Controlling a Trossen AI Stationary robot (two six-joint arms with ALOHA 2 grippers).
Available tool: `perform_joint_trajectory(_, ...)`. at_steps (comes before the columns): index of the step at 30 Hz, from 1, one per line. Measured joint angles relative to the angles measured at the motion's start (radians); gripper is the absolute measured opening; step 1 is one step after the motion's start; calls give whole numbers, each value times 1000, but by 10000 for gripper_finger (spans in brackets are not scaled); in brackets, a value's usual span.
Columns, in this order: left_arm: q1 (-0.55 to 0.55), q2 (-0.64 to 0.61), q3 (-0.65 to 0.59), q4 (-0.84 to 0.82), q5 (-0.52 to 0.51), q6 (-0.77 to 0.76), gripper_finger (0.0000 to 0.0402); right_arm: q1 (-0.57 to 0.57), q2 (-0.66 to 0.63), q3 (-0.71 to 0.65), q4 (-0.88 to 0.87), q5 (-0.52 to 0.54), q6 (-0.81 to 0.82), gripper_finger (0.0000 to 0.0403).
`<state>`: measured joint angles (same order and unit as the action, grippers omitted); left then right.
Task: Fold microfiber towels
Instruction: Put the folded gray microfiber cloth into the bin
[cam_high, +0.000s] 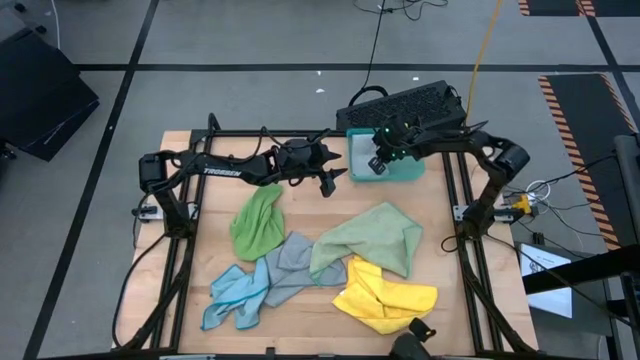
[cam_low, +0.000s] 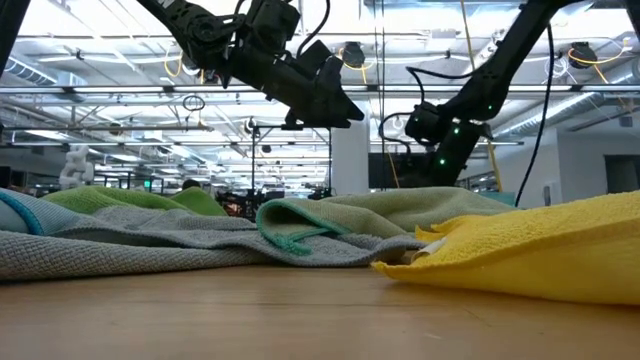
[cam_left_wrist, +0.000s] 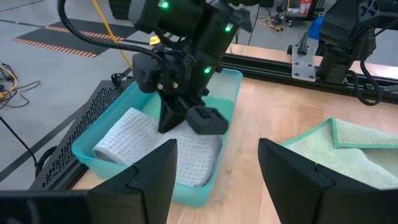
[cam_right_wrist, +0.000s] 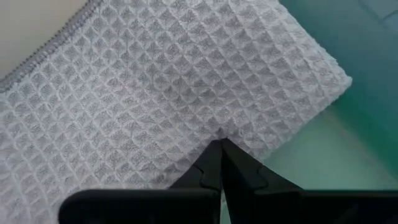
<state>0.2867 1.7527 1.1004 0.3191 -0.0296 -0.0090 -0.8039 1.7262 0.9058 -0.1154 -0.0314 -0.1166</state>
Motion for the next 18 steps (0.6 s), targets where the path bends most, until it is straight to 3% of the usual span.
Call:
perform_joint_trajectory(11,0,0,0,-4,0,0,225,-26,-244,-2,-38,4,-34,0)
perform_joint_trajectory(18,1,0,0,1,0,1,225,-64,-179,-1,-3,-6,29,0)
